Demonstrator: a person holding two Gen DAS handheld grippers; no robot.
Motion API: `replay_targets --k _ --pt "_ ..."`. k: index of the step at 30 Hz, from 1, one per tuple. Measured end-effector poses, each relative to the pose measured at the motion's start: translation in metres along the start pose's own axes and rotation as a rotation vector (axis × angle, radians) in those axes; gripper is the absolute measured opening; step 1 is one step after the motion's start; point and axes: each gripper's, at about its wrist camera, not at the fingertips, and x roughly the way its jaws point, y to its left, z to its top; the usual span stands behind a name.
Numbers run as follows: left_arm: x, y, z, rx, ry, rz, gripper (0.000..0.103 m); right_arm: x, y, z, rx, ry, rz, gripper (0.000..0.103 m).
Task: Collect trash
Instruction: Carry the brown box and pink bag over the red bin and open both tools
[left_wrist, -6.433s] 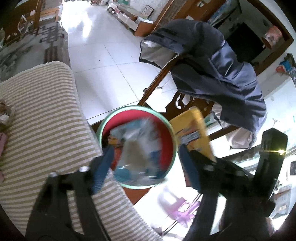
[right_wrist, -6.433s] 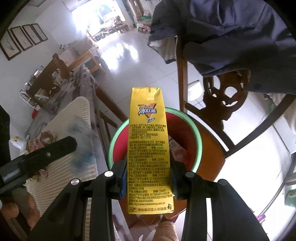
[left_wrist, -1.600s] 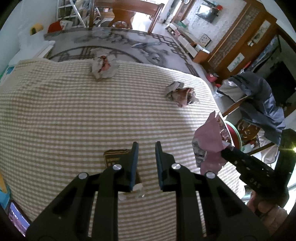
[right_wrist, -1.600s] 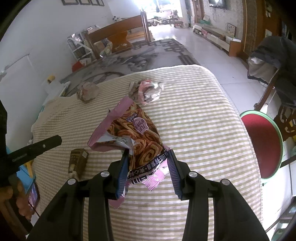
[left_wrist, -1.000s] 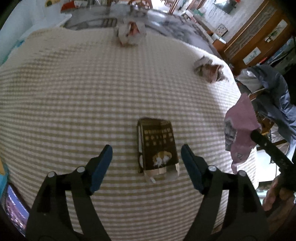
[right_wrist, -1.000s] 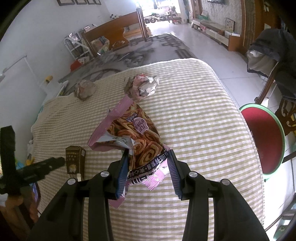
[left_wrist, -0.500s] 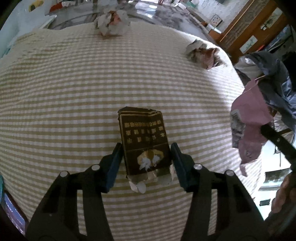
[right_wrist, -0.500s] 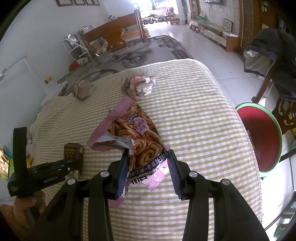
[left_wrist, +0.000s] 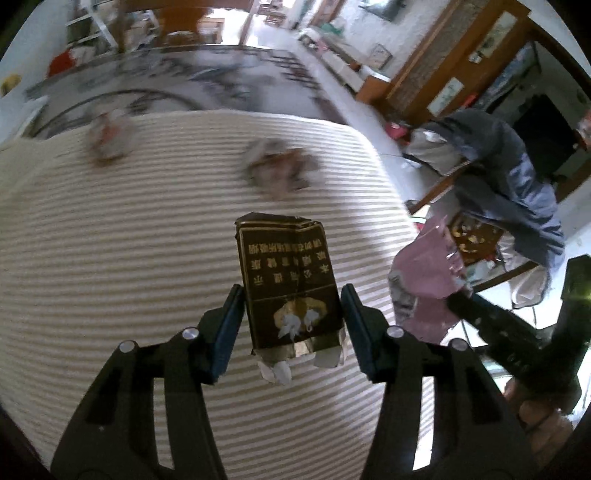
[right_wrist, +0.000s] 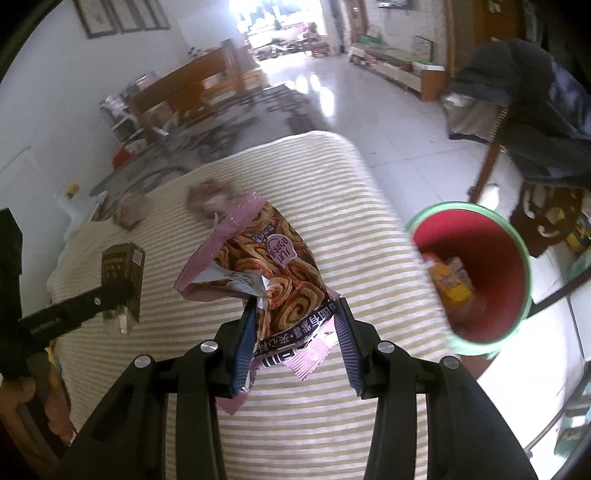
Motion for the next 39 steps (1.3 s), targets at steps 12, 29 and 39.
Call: replay_targets --k 12,29,39 --pt "0.073 -0.137 0.033 0.157 0.053 -0.129 0.052 -0.024 -0.141 0.026 0.193 -0.058 -0.109 0.041" --pt "0.13 -0.232 0.033 0.252 0.143 -0.17 0.082 -0.026 -0.222 0.036 0.293 -0.063 -0.102 0.063" --pt "0.098 -0.17 0.035 0.147 0.09 -0.122 0.083 -0.01 -0.19 0.042 0.239 -0.054 -0.219 0.086"
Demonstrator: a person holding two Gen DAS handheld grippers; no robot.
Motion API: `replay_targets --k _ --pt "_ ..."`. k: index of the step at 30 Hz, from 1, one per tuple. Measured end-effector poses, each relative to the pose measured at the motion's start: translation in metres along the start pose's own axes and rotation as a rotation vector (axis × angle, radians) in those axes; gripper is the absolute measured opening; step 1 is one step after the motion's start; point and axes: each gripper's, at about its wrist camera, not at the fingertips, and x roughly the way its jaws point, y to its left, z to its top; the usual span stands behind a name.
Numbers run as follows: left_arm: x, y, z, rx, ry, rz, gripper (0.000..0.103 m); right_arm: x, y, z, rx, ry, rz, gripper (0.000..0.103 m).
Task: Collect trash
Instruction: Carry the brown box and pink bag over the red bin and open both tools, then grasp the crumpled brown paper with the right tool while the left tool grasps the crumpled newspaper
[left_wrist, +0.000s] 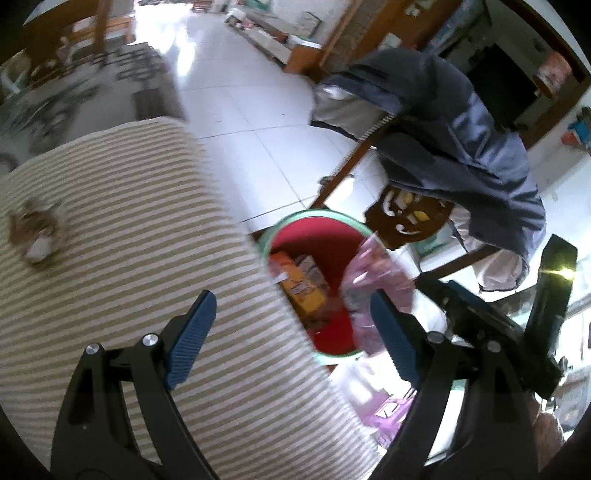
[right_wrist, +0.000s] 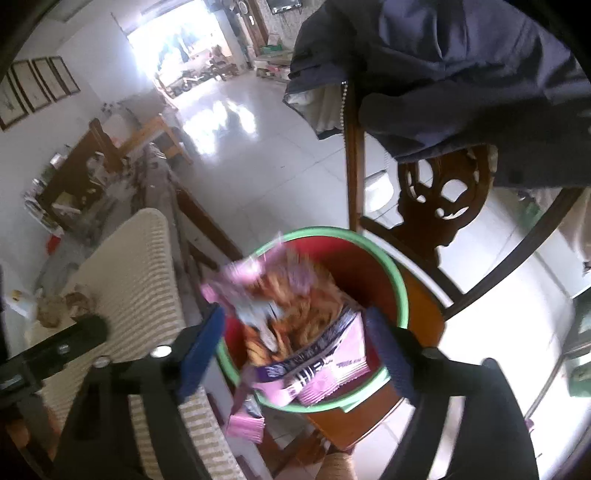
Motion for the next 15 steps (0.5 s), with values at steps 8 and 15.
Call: replay_targets --k 8,15 --pt "-0.047 0.083 -0.03 -0.138 -0.038 0.067 0.083 0.001 0.043 -0.011 -0.007 -0.003 0.003 0.086" --pt "-0.096 0.163 -0.059 -0.26 -0.083 0.141 0.083 0.012 0.165 -0.019 -0.188 0.041 0.161 0.087"
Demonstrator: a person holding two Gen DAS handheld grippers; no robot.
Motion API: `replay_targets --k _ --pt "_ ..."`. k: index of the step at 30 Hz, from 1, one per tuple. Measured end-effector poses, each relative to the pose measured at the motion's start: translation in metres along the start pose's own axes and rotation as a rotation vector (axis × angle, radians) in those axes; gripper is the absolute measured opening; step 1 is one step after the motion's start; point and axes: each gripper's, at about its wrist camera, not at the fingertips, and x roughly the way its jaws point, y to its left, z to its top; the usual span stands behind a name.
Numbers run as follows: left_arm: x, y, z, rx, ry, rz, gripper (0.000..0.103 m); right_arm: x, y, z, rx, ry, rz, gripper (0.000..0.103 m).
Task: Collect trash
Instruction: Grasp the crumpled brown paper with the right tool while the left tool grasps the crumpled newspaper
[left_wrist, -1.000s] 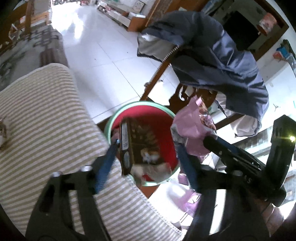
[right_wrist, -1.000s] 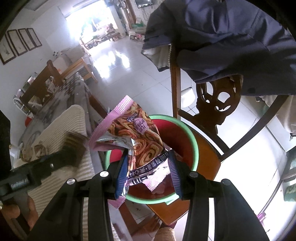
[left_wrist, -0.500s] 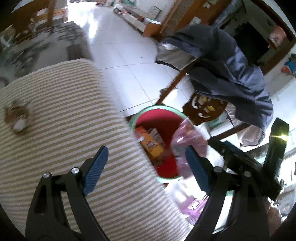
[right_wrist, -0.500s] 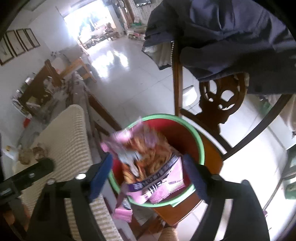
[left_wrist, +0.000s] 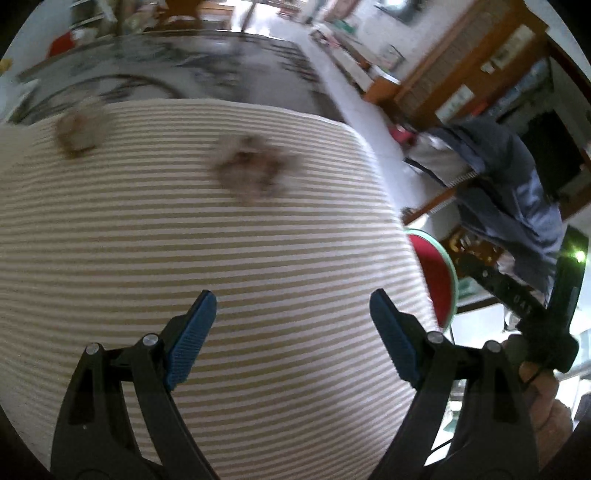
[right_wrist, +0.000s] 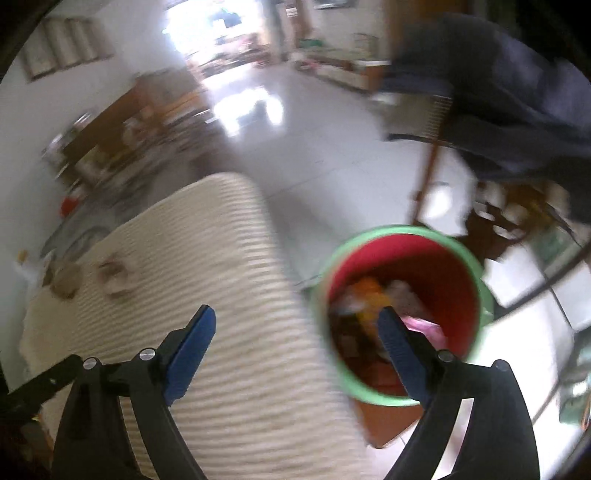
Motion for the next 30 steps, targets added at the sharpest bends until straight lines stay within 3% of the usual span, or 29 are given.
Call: replay_targets --k 6,11,12,13,14,16,19,24,30 --pt "-0.028 0.071 -0.003 -0.089 -0.027 0.059 0.083 0.05 0.109 0.029 -0.168 0.013 0.093 0.092" --pt "-0.046 0.116 0.003 -0.127 -0.05 0.098 0.083 0.116 0.159 0.044 -0.185 0.129 0.101 0.091" --pt "-0.049 0.126 0.008 -0.127 -0.06 0.11 0.083 0.125 0.163 0.043 -0.18 0.15 0.11 0.075" --pt "-0.049 0.129 0.012 -0.125 -0.066 0.118 0.083 0.13 0.166 0.041 -0.176 0.172 0.114 0.048" --pt "-0.049 0.134 0.018 -0.122 -0.073 0.127 0.083 0.134 0.171 0.039 -0.171 0.195 0.13 0.04" --pt "-0.048 0.146 0.034 -0.12 -0.085 0.141 0.083 0.127 0.171 0.035 -0.156 0.18 0.141 0.032" --pt "-0.039 0.159 0.062 -0.108 -0.117 0.163 0.083 0.105 0.165 0.027 -0.148 0.149 0.17 0.031" --pt "-0.01 0.176 0.111 -0.123 -0.14 0.186 0.083 0.055 0.145 -0.006 -0.184 0.094 0.139 0.031" --pt "0.021 0.188 0.145 -0.128 -0.131 0.211 0.083 0.026 0.109 -0.046 -0.038 0.102 0.094 0.031"
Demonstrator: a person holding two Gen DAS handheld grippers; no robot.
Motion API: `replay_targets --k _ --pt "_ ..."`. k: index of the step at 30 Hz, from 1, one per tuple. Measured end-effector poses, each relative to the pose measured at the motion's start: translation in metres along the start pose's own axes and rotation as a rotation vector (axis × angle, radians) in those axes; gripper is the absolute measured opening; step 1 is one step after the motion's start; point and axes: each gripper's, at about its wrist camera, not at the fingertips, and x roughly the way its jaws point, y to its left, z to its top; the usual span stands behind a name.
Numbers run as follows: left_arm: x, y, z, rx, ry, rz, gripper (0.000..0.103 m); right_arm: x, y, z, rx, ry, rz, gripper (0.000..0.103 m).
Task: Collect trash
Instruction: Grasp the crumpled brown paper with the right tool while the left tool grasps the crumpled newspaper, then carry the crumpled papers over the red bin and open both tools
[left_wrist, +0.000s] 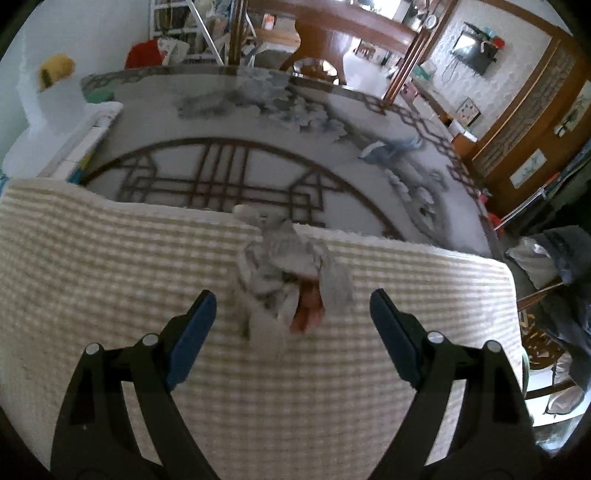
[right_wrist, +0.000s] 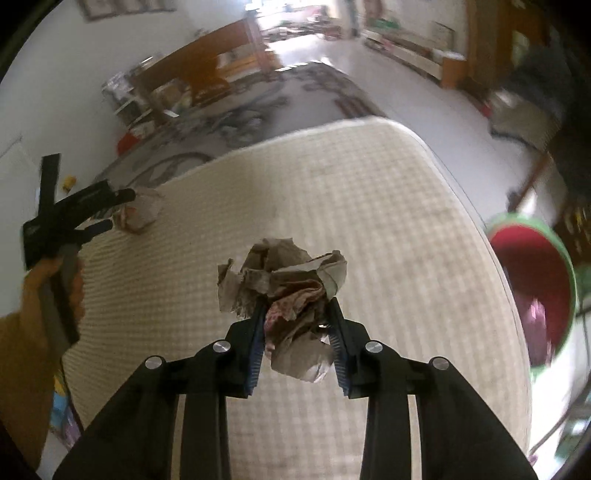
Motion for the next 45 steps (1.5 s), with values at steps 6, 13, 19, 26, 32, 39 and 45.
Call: replay_targets --k 6,13,19,26,32,39,45 --pt "0.009 -0.011 -0.008 0.07 0.02 0.019 0.051 -0.008 -0.001 -0.007 0.007 -0.009 -0.022 0.031" --pt "-0.044 -0.011 -0.034 0.083 -0.043 -0.032 0.047 -0.004 0.021 -0.01 -0.057 -0.005 0.007 0.032" --pt "-0.087 -0.02 -0.073 0.071 -0.05 -0.089 0.047 0.0 0.034 -0.012 -0.092 0.002 0.025 0.032" --pt "-0.109 -0.033 -0.118 0.025 -0.012 -0.154 0.047 -0.006 0.041 -0.016 -0.112 -0.015 0.045 0.032" --pt "-0.106 -0.052 -0.135 0.075 0.029 -0.171 0.047 -0.016 0.035 -0.02 -0.1 -0.034 0.045 0.032" --pt "-0.118 -0.066 -0.139 0.113 0.006 -0.184 0.047 -0.029 0.022 -0.025 -0.069 -0.059 0.029 0.032" --pt "-0.127 -0.08 -0.141 0.155 -0.019 -0.182 0.048 -0.04 0.012 -0.027 -0.052 -0.09 0.006 0.032"
